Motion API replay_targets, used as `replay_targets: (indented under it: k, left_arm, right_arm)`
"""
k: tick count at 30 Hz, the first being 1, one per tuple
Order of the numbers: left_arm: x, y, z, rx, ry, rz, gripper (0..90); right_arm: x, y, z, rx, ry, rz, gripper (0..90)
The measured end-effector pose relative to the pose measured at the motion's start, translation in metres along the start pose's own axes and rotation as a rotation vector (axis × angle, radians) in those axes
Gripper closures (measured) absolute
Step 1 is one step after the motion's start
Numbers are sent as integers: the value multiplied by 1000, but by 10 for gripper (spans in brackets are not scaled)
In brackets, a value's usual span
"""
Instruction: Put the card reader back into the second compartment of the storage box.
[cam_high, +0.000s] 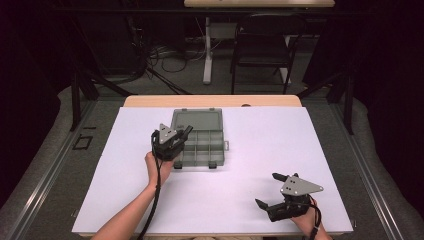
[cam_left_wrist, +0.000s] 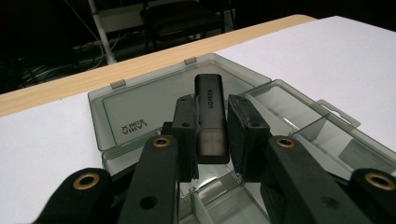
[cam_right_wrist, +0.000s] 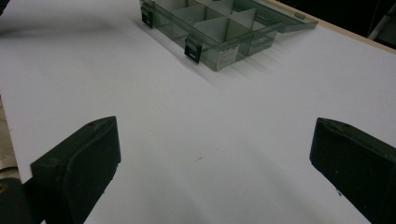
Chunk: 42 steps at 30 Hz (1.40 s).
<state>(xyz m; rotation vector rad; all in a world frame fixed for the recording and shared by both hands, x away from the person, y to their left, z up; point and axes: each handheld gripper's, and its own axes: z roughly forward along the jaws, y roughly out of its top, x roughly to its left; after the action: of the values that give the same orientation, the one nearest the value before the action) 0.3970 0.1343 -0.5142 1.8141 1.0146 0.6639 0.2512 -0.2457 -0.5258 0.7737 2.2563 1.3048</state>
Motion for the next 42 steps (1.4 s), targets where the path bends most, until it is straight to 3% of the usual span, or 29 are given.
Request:
replay_targets:
  k: [4, 34, 38, 42]
  left_arm:
    - [2, 0, 4, 29, -2, -5, 742]
    - [6, 1, 20, 83, 12, -19, 741]
    - [6, 1, 26, 134, -4, -14, 734]
    - [2, 5, 25, 159, -13, -3, 554]
  right_arm:
    - [0, 0, 0, -1, 1, 1, 14]
    - [0, 0, 0, 0, 4, 1, 14]
    - [0, 0, 0, 0, 5, 0, 14]
    - [0, 0, 0, 1, 4, 1, 14]
